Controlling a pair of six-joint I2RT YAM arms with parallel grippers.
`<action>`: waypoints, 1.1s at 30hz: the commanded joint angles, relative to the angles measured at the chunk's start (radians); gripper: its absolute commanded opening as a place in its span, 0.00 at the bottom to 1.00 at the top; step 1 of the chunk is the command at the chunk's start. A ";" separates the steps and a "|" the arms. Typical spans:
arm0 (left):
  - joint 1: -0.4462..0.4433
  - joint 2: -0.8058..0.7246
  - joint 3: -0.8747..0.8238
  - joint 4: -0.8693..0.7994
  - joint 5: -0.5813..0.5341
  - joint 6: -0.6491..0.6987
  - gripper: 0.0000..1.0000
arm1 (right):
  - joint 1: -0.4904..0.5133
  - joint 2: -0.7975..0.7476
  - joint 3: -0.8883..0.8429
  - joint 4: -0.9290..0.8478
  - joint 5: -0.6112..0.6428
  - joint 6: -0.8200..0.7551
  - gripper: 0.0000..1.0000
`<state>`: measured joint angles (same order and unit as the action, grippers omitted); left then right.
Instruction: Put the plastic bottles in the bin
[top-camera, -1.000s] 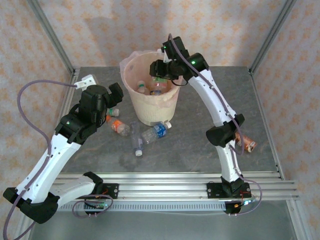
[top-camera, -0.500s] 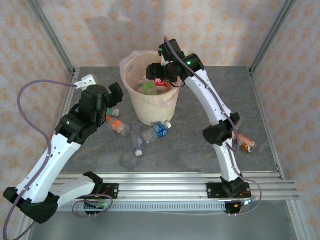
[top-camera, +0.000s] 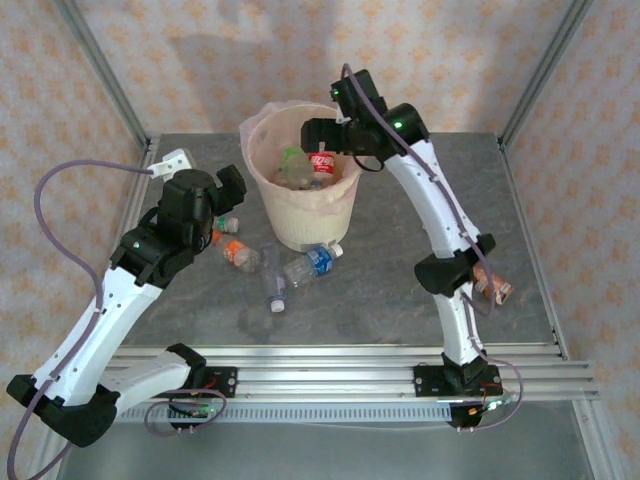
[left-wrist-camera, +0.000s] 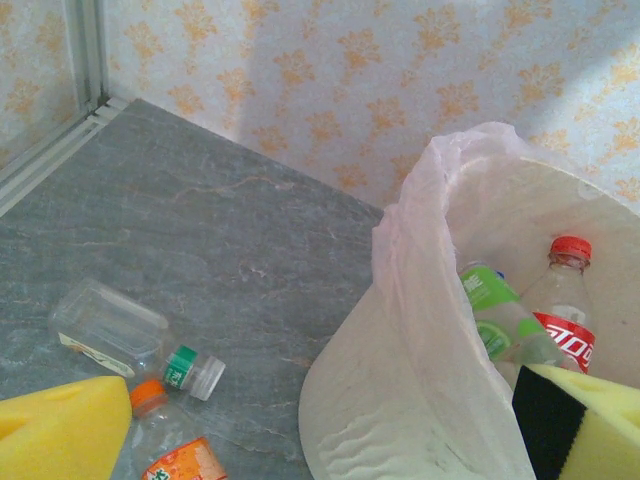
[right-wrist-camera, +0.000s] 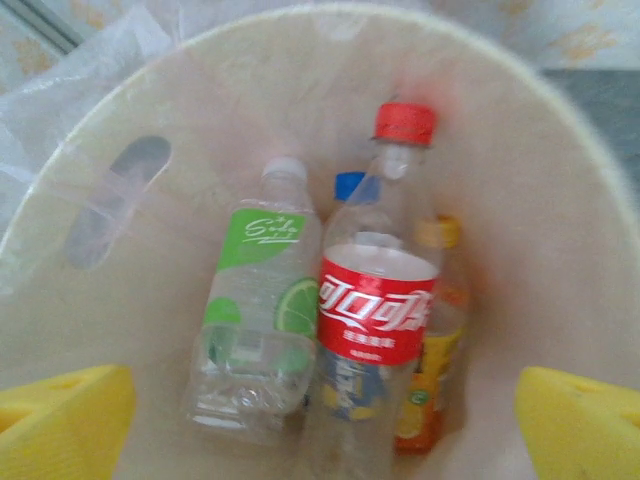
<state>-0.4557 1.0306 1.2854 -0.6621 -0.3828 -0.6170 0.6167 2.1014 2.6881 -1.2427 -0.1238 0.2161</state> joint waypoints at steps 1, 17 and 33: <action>0.008 -0.003 -0.015 -0.011 -0.039 -0.020 1.00 | 0.006 -0.136 -0.051 -0.064 0.164 -0.028 0.99; 0.017 -0.001 -0.022 -0.004 -0.055 -0.010 1.00 | -0.291 -0.811 -1.132 0.211 0.237 0.131 0.99; 0.025 0.025 -0.022 0.004 -0.029 -0.011 1.00 | -0.566 -1.003 -1.623 0.295 0.225 0.166 0.99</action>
<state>-0.4423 1.0542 1.2724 -0.6613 -0.4004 -0.6250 0.0868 1.1236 1.0924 -0.9867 0.1043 0.3706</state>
